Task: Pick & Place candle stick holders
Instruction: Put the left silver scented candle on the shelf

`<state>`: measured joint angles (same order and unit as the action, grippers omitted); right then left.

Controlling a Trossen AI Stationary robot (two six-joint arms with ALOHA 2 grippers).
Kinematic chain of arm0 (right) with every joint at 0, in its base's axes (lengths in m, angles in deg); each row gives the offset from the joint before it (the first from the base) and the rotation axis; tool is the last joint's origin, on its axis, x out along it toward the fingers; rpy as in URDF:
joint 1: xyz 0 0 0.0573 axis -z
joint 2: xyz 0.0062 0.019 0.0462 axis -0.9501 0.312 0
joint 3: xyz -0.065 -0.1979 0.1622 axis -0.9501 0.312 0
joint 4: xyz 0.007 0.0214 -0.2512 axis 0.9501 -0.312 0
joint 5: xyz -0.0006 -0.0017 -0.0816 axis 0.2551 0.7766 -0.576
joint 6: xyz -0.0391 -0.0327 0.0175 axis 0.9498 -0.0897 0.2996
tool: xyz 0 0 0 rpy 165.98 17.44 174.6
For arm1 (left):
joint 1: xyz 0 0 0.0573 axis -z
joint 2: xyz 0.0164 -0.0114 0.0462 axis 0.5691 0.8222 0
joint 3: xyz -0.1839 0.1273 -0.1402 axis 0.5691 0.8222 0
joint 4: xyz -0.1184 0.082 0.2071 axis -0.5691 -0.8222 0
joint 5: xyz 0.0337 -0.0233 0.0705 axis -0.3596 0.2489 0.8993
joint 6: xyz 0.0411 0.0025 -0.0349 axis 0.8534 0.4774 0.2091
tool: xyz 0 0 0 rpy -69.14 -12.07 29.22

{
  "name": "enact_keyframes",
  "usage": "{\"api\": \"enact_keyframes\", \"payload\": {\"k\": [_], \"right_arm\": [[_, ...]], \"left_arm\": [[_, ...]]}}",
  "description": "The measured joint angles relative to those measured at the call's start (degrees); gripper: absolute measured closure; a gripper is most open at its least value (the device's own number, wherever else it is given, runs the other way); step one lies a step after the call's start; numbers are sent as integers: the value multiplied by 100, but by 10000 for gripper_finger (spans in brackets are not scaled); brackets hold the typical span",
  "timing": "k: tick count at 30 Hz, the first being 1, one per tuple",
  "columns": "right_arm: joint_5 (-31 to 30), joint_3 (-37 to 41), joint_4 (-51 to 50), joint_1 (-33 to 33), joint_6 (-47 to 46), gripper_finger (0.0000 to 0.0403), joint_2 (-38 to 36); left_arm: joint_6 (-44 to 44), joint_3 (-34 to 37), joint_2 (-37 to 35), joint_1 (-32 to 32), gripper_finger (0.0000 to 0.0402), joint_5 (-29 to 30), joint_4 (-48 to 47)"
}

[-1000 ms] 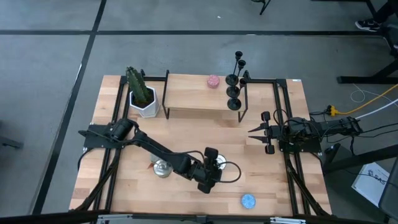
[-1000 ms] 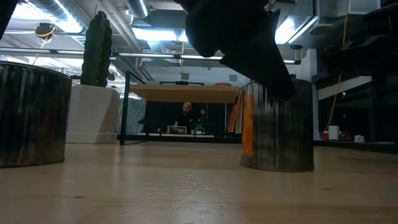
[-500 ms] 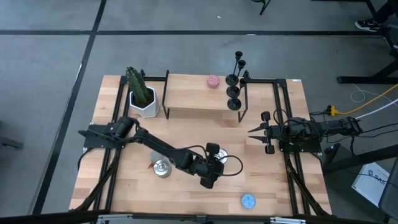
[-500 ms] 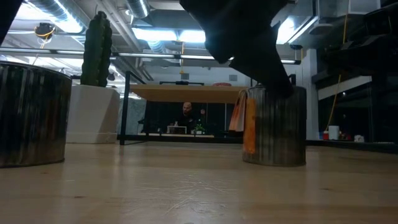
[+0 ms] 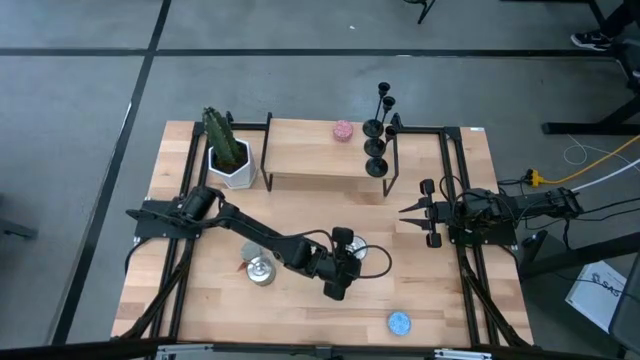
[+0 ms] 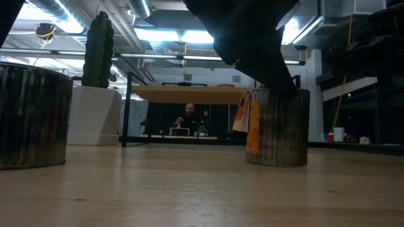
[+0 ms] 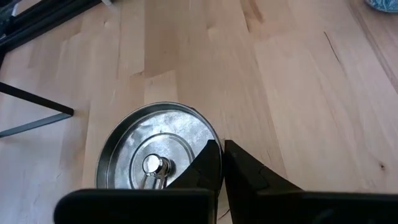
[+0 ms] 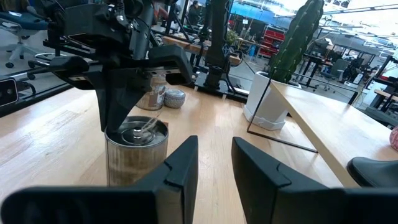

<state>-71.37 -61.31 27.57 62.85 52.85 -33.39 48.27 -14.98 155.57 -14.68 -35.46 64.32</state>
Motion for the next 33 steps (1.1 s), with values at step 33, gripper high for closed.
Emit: {"api": "enact_keyframes", "payload": {"k": [33], "right_arm": [[0, 0, 0, 0, 2, 302, 2]], "left_arm": [[46, 35, -249, 13, 399, -71, -204]]}}
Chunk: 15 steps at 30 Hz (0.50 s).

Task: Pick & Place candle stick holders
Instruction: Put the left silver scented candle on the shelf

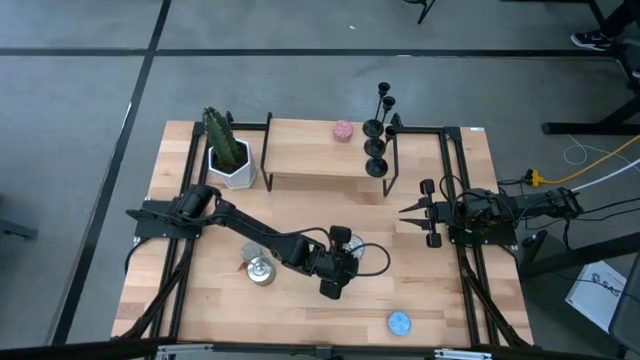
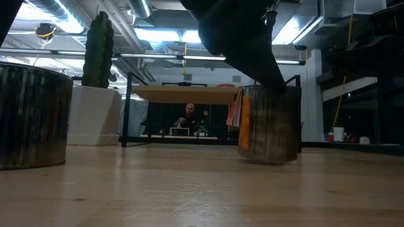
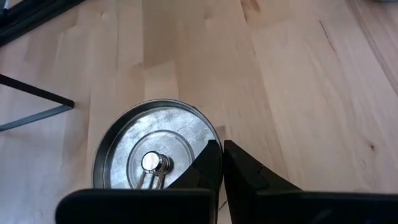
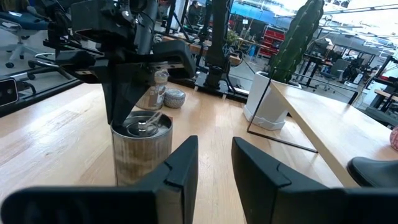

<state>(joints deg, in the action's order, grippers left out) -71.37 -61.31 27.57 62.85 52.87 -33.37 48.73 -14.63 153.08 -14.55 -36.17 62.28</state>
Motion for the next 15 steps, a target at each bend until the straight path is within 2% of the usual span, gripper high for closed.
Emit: {"api": "enact_keyframes", "payload": {"k": [15], "right_arm": [[0, 0, 0, 0, 0, 302, -2]], "left_arm": [[37, -17, -97, 4, 399, 69, -32]]}}
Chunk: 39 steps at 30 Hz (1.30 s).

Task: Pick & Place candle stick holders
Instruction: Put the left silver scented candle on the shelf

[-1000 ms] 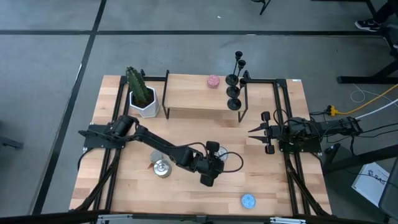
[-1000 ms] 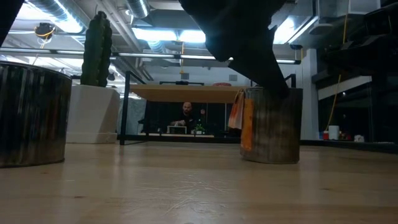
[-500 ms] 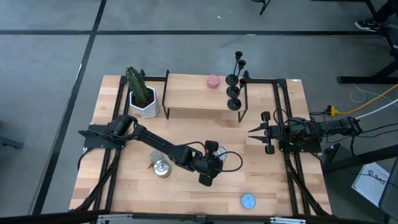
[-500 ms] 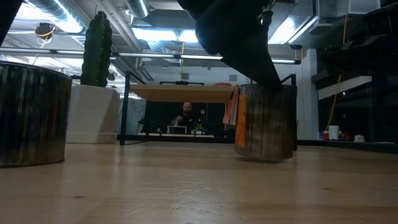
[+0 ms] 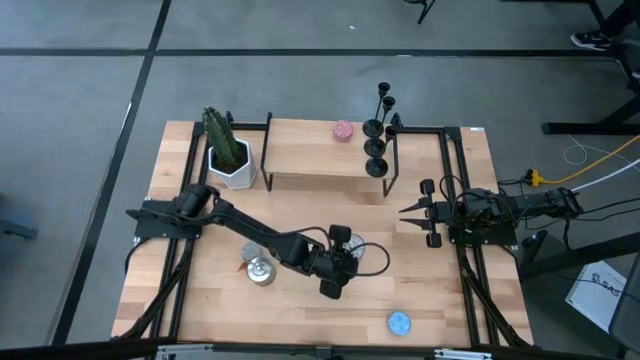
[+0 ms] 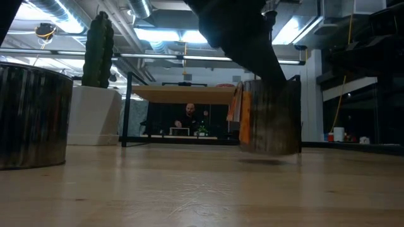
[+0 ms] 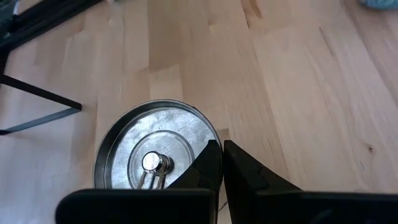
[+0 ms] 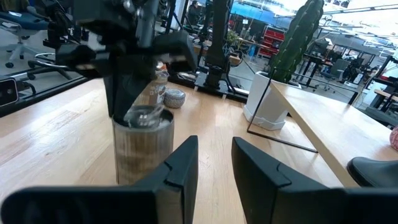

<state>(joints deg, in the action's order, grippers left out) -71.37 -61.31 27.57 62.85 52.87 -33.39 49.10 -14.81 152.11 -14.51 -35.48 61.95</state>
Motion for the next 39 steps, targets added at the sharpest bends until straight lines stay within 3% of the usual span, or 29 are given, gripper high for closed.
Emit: {"api": "enact_keyframes", "payload": {"k": [14, 33, 39], "right_arm": [[0, 0, 0, 0, 0, 302, 2], [-1, 0, 0, 0, 0, 302, 1], [0, 0, 0, 0, 0, 302, 0]], "left_arm": [[133, -11, -781, 11, 399, 472, -910], [353, -13, -2026, 35, 399, 500, -1720], [272, -13, -2363, 33, 399, 778, -2015]]}}
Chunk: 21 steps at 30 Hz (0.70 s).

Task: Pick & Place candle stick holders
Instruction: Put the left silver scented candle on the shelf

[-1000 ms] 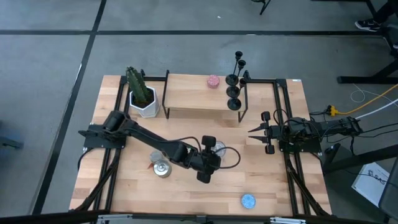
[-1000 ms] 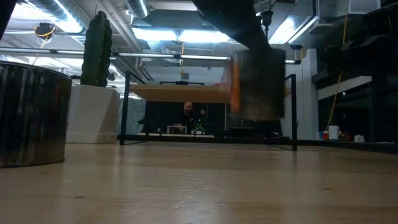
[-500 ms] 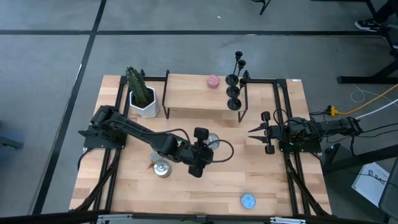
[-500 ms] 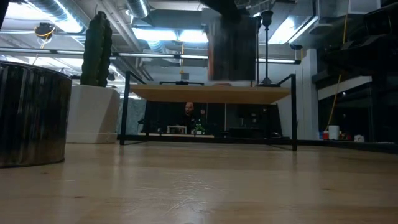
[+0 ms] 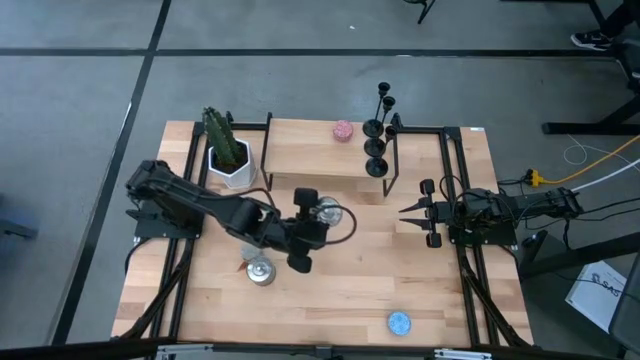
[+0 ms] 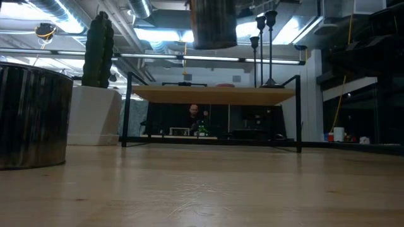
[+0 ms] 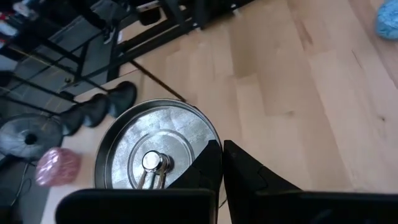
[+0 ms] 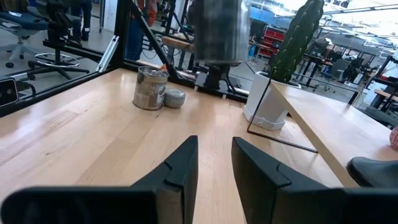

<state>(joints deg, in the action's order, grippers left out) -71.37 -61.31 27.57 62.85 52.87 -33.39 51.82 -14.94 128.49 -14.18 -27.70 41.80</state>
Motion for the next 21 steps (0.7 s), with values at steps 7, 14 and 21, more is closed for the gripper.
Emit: {"api": "enact_keyframes", "payload": {"k": [7, 14, 21], "right_arm": [[-1, 0, 0, 0, 0, 302, 1], [0, 0, 0, 0, -1, 302, 2], [0, 0, 0, 0, 0, 302, 2]], "left_arm": [[-58, 0, -343, -56, 399, 120, -122], [-72, 0, -609, -339, 399, 126, -237], [-65, 0, -752, -922, 399, -157, -466]]}}
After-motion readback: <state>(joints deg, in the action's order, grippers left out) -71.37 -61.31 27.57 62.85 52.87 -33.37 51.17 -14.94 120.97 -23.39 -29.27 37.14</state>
